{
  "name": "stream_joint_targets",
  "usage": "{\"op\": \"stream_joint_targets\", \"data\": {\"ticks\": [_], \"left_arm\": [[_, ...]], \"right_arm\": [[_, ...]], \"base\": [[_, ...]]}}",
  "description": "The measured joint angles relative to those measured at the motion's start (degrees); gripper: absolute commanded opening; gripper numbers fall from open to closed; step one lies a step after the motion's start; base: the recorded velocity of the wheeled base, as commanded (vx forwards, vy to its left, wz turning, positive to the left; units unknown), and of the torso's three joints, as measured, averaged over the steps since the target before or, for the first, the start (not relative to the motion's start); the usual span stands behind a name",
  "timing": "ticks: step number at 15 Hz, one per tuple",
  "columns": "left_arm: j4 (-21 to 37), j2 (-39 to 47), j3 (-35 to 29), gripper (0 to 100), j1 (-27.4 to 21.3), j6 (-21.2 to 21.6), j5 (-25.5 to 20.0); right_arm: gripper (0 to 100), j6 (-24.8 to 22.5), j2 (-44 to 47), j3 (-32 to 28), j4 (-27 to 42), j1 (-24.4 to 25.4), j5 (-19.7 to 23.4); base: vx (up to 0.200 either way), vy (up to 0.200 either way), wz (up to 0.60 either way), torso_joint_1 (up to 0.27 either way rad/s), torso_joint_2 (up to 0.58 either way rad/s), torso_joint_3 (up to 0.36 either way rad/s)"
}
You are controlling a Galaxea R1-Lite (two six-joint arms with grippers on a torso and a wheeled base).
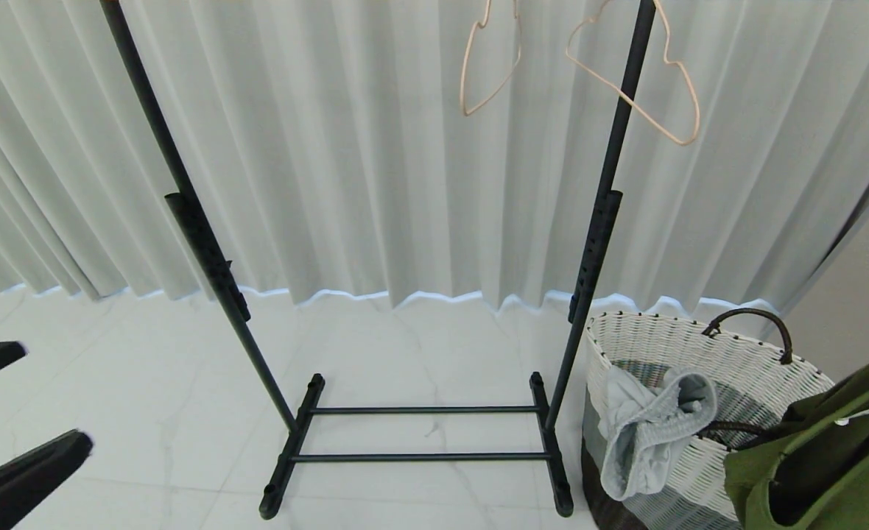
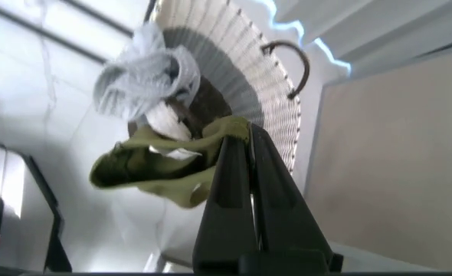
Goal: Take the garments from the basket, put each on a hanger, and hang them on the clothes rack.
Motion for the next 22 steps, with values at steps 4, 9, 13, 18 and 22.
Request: {"op": "stream_joint_targets", "data": {"ticks": [4, 9, 13, 18, 22], "left_arm": [[-0.13, 15.68, -5.60, 100, -12.58, -6.42, 0.16], [-0.24, 29.95, -13.82, 100, -26.94, -14.45, 4.11], [-1.23, 41.42, -19.54, 100, -37.52, -20.50, 10.54], [-11.98, 59.00, -26.56, 100, -42.76, -26.38, 16.66], [-13.58, 70.95, -35.11, 100, -45.68, -31.50, 20.85]], "right_arm": [[0, 6.31, 2.00, -5.53, -1.17, 6.50, -0.04], [0, 7.58, 4.23, -7.17, -7.19, 10.53, 0.00], [0, 9.52, 4.60, -7.19, -7.25, 12.00, 0.02], [0, 12.09, 4.23, -6.67, -7.28, 12.35, 0.02], [0, 12.58, 3.72, -5.86, -7.22, 12.90, 0.02]], "base": [[0.000, 0.000, 0.00, 0.000, 0.00, 0.000], [0.000, 0.000, 0.00, 0.000, 0.00, 0.000], [0.000, 0.000, 0.00, 0.000, 0.00, 0.000], [0.000, 0.000, 0.00, 0.000, 0.00, 0.000], [0.000, 0.000, 0.00, 0.000, 0.00, 0.000]]}}
